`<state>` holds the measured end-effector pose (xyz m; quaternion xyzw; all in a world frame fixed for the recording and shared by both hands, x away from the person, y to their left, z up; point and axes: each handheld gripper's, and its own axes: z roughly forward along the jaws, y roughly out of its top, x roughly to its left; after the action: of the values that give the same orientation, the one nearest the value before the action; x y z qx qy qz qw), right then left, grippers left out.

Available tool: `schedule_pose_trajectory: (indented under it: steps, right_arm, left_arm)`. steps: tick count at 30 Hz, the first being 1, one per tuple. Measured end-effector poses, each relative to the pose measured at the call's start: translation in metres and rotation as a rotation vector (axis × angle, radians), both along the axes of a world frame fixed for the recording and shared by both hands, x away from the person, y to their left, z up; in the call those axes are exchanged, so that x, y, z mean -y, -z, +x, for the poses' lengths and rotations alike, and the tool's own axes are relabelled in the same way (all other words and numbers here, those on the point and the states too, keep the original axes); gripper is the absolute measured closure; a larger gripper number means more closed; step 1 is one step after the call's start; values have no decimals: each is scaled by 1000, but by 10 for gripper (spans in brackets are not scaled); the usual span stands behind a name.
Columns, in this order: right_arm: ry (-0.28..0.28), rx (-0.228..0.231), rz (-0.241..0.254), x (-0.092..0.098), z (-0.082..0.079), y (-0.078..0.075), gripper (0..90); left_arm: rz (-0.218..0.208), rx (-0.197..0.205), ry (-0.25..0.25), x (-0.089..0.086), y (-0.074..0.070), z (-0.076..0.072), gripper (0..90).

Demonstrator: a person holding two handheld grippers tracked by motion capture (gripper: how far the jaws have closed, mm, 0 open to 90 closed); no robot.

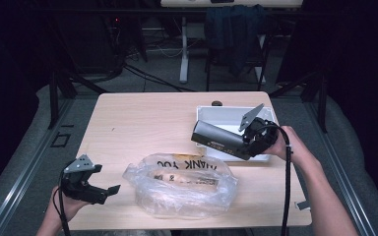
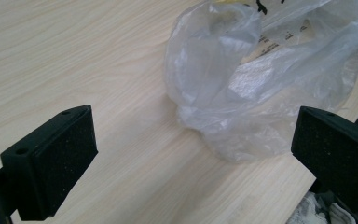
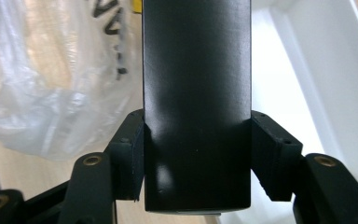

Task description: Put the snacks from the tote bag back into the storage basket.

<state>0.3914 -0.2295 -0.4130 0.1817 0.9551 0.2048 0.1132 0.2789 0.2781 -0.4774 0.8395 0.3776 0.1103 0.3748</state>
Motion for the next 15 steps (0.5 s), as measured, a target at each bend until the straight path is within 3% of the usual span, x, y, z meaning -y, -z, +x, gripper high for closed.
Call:
schedule_pose_trajectory:
  steps: [9, 15]
  right_arm:
    - [27, 4, -24, 24, 24, 12, 430]
    - [38, -2, -40, 34, 36, 24, 430]
  left_arm:
    - [-12, -30, -68, -18, 11, 1, 0]
    - [-3, -42, -76, -22, 14, 1, 0]
